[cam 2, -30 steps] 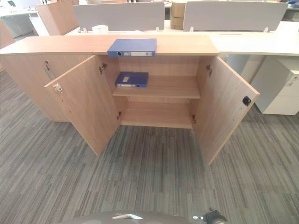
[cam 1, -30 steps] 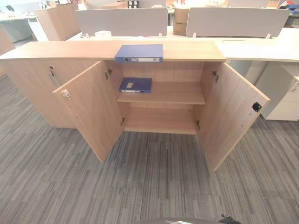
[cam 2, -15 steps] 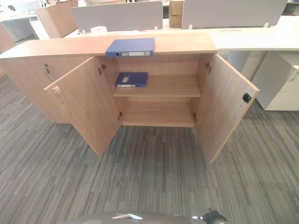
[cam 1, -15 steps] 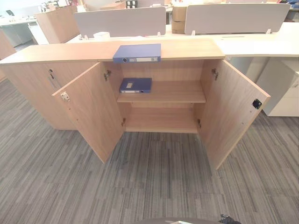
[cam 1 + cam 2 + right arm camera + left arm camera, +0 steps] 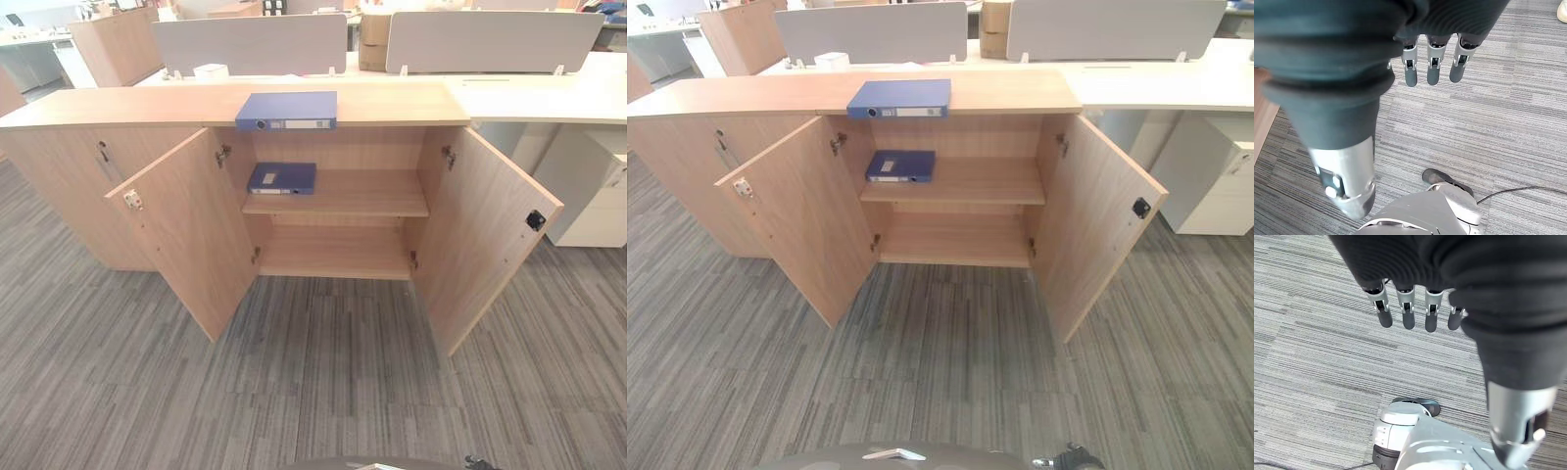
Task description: Put the empty folder in the office cabinet
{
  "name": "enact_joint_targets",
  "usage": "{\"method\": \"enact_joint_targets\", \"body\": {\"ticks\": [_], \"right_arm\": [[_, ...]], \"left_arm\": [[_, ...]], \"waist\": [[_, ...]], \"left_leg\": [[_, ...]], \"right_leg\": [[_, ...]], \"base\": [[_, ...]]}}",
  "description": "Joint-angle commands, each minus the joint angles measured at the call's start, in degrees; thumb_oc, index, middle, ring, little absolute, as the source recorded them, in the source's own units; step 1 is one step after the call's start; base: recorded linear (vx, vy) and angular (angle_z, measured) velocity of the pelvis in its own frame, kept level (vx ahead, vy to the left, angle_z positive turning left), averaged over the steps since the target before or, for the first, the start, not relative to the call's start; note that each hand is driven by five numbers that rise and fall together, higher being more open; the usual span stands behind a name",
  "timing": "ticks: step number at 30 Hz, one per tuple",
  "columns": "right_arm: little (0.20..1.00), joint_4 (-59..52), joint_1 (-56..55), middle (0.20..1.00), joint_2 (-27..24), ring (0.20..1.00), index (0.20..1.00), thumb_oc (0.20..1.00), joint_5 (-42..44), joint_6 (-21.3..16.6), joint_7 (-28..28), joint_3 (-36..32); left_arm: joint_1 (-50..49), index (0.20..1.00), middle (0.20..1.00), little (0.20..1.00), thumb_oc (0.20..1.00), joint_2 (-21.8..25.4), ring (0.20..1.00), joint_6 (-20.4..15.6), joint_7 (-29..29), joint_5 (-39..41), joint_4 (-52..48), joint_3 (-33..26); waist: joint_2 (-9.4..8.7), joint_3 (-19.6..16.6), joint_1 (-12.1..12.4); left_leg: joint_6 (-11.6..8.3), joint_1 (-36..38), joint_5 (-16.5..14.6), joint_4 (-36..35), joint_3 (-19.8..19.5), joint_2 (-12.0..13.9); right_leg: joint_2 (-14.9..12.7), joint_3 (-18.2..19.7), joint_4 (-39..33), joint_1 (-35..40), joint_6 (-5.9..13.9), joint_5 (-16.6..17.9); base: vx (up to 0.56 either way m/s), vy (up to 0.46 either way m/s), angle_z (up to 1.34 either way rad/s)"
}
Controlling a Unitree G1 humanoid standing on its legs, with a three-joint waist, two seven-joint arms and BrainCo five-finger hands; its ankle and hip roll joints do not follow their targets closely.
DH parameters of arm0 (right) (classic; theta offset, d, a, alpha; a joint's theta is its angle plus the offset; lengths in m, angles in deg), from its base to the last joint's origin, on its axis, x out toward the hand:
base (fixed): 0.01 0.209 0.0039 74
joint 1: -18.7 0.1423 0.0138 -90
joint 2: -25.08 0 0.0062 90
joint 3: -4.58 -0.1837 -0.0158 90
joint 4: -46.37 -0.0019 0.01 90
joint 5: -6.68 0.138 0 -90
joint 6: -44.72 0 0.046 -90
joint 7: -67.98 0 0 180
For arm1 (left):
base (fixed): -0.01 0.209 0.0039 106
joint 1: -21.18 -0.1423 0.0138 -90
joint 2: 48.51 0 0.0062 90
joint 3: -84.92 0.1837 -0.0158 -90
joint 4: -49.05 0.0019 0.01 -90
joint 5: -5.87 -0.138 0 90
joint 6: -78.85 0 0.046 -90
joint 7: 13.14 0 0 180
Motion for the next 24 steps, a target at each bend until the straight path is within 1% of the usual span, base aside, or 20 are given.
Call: {"method": "enact_joint_targets", "body": {"ticks": [1,16,24], "right_arm": [[1.000,2.0,2.8,1.000,-0.9,1.000,1.000,1.000,0.0,-0.1,0.0,2.6],[1.000,3.3,2.6,1.000,-1.3,1.000,1.000,1.000,-2.6,1.1,0.5,3.2],[1.000,3.2,3.7,1.000,-1.6,1.000,1.000,1.000,-3.0,1.5,0.7,4.0]], "left_arm": [[1.3,1.000,1.000,1.000,1.000,1.6,1.000,0.0,-0.8,-0.1,2.4,-3.7],[2.0,1.000,1.000,1.000,1.000,2.5,1.000,0.2,-1.6,0.5,2.6,-4.5],[3.0,1.000,1.000,1.000,1.000,3.1,1.000,0.2,-1.9,1.6,2.3,-4.5]], "waist": [[-2.98,0.5,-0.3],[-3.29,1.0,-0.1],[-3.38,2.5,0.3]], "left_leg": [[-2.66,1.6,-2.9,-4.0,-0.3,0.3],[-2.95,1.8,-3.0,-4.0,-0.8,0.7],[-3.20,1.9,-2.8,-3.6,-1.6,1.2]], "right_leg": [[-3.0,-2.3,-16.3,9.4,6.85,6.1],[-2.5,-2.7,-16.3,9.7,6.42,5.4],[-2.2,-3.1,-16.0,10.0,5.71,5.0]], "base": [[0.00,0.000,0.00],[0.03,-0.022,0.00],[0.04,-0.051,0.03]]}}
